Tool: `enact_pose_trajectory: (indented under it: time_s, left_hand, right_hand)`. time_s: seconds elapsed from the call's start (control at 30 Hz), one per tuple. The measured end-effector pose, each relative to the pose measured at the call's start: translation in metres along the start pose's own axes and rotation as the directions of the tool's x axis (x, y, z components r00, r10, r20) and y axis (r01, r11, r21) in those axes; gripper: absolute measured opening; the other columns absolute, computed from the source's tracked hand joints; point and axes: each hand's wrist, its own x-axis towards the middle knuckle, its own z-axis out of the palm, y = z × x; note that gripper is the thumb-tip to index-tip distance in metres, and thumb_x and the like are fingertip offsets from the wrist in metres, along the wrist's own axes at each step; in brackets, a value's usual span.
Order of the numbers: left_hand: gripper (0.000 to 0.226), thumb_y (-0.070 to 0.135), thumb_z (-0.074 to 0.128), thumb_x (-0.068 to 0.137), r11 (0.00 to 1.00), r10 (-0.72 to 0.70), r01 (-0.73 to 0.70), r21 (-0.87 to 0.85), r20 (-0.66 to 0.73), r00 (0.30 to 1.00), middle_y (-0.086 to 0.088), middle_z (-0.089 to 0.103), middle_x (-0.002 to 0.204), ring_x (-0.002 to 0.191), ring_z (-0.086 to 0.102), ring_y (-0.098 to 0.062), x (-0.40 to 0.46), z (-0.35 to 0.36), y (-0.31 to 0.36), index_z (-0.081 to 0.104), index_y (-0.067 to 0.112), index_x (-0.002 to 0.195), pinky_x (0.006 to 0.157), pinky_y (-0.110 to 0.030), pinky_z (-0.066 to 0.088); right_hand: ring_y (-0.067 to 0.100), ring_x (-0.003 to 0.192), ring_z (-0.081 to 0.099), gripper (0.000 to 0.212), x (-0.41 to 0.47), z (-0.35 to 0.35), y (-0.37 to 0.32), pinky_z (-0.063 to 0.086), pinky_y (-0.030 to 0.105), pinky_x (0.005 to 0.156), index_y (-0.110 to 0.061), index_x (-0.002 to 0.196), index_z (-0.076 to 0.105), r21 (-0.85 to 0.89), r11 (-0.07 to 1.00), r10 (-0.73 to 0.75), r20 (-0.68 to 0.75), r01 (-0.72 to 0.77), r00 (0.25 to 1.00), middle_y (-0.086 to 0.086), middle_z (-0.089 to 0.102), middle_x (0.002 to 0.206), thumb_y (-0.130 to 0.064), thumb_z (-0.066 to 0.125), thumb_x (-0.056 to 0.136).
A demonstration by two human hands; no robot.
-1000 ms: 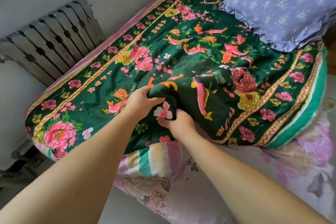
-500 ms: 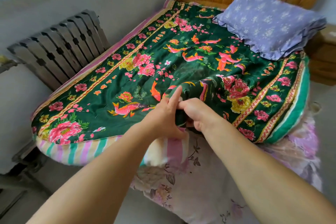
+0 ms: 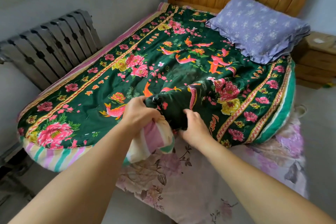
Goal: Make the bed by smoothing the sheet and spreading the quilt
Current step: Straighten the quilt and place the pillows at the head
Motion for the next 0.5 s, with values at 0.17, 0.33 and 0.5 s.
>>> enact_pose_trajectory:
  time_s: [0.17,0.33,0.5]
  left_hand:
    - [0.019,-0.007,0.064,0.055,0.995,-0.015,0.019,-0.098,0.040,0.999,-0.004,0.053,0.056,0.051,0.047,-0.017,0.011,-0.018,0.016,0.056,0.010,0.059,0.049,-0.022,0.041]
    - [0.019,-0.002,0.063,0.045,0.987,-0.066,0.080,-0.141,0.103,0.992,-0.005,0.053,0.055,0.051,0.048,-0.019,0.017,-0.033,0.016,0.056,0.009,0.059,0.050,-0.024,0.043]
    - [0.045,0.012,0.062,0.050,0.993,-0.068,0.059,0.104,0.093,0.993,-0.006,0.067,0.083,0.071,0.060,-0.021,0.030,-0.043,-0.003,0.067,0.012,0.095,0.072,-0.033,0.052]
  right_hand:
    - [0.019,0.145,0.016,0.105,0.026,0.027,0.021,0.019,0.039,0.116,-0.027,0.151,-0.001,-0.218,0.975,-0.062,-0.104,0.038,0.993,0.000,0.011,0.157,-0.020,0.074,0.078]
    - [0.035,0.105,0.059,0.036,0.054,0.007,0.017,0.043,0.037,0.080,-0.020,0.118,0.046,-0.176,0.982,-0.101,-0.176,0.070,0.979,0.008,0.062,0.111,-0.012,0.056,0.085]
    - [0.036,0.088,0.062,0.025,0.053,-0.031,0.013,0.042,0.031,0.065,-0.022,0.103,0.060,-0.103,0.994,-0.041,-0.164,0.025,0.986,0.013,0.068,0.090,-0.015,0.057,0.079]
